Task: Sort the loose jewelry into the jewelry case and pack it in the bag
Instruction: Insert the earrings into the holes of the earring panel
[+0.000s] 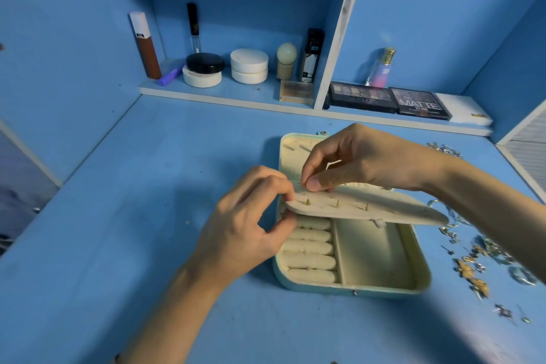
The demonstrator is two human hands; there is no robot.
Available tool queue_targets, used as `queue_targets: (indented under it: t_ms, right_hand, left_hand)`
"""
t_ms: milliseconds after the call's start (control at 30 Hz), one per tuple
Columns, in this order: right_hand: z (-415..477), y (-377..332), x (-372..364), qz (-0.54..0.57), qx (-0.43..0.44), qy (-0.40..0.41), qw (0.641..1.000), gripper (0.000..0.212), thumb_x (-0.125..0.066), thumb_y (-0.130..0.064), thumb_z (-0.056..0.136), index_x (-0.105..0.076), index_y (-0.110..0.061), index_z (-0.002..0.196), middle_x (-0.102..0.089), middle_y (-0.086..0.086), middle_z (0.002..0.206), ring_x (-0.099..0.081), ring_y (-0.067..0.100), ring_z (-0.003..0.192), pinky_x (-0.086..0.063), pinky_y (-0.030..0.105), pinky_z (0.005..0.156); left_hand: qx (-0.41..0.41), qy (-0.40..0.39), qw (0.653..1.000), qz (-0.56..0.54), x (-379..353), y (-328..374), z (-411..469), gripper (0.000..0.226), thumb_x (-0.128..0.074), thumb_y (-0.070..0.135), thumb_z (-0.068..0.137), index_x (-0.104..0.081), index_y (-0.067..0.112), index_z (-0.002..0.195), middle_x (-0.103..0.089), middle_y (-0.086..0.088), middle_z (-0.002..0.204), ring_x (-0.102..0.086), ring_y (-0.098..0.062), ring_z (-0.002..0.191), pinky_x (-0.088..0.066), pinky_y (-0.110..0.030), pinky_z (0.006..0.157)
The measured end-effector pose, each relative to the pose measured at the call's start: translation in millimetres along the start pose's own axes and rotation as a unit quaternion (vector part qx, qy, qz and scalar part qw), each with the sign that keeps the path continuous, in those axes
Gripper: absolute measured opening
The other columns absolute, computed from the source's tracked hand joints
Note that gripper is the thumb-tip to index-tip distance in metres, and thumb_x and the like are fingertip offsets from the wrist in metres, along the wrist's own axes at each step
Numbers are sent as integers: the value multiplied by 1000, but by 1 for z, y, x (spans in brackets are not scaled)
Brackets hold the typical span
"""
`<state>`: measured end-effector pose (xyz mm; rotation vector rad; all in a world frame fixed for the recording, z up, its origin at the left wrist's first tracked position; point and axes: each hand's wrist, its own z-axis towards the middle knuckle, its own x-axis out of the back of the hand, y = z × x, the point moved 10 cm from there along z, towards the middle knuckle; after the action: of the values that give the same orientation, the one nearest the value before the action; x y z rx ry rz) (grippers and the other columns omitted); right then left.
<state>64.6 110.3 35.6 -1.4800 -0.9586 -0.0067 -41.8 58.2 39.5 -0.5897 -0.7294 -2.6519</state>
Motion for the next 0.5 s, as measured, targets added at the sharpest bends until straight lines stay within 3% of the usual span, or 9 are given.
queue_targets:
  t_ms: [300,500]
  right_hand:
    - [2,-10,-4,-75,12,-15,997,8,-70,-10,81,-74,-17,83,-72,-2,78,-61,7,68,-44,12,65]
    - [2,-14,-7,-70,12,-42,997,9,-68,-5,82,-71,-13,83,-69,0,75,-57,6,64,-43,12,62]
  left_hand:
    - [-4,10,1000,4,0,0,0,22,-65,3,76,-51,14,88,-62,-5,83,-60,-15,81,-46,-15,81]
    - [-4,12,1000,9,1,-1,0,22,-65,2,76,-50,15,88,-61,-4,83,-58,-12,81,-42,-10,82]
